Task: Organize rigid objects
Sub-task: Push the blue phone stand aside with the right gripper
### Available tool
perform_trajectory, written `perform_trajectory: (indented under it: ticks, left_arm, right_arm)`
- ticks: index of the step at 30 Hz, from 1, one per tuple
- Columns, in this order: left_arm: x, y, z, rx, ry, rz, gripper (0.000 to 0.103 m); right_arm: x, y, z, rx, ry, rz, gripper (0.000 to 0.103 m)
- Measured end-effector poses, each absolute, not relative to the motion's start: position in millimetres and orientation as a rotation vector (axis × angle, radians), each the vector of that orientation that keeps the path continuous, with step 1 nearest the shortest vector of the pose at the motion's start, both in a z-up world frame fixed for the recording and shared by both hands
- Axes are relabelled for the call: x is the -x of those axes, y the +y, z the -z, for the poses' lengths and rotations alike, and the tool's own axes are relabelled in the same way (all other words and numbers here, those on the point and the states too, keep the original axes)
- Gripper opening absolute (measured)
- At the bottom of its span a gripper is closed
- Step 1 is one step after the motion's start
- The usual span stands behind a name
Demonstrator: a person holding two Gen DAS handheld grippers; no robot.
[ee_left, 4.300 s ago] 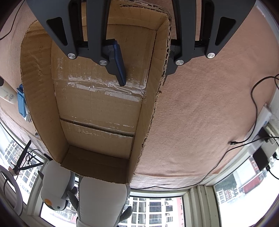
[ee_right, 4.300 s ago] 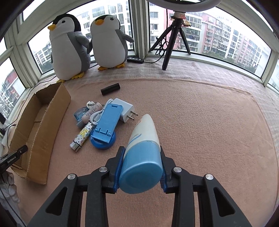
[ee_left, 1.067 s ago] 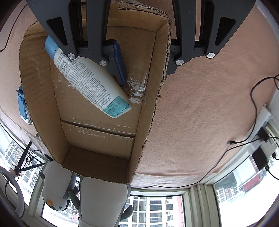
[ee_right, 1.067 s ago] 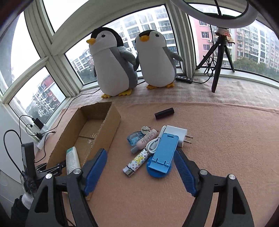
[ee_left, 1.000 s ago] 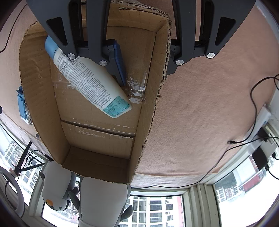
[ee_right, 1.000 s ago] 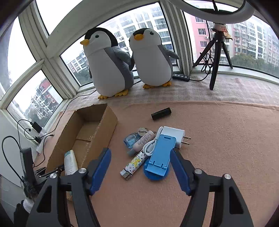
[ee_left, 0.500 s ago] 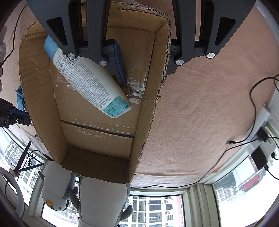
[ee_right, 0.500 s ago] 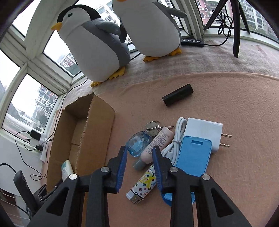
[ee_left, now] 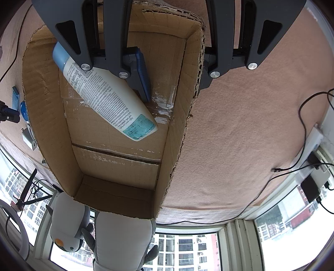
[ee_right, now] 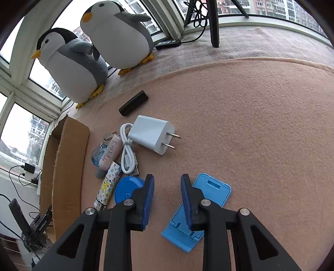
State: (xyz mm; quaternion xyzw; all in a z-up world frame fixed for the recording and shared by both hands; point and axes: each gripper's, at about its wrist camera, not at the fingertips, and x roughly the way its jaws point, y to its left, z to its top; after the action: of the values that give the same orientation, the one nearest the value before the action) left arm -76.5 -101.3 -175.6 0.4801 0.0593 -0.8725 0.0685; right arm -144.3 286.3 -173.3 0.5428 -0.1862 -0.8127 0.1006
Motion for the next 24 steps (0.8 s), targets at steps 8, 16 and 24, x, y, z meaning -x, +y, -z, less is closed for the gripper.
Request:
perform_trajectory:
  ticks: [8,16,24]
  left_arm:
    - [77,-102,175,-1.445,0.18,2.628,0.035]
    - [77,-104,175,-1.444,0.18,2.628,0.035]
    - [76,-106,176,-1.444,0.185,2.629,0.035]
  right_arm:
    - [108,283,144,-1.472,-0.358,2.497,0.056]
    - [98,242,144,-1.43,-0.127,2.459,0.056]
    - [113,200,159,-1.435,0.055,2.445,0.056]
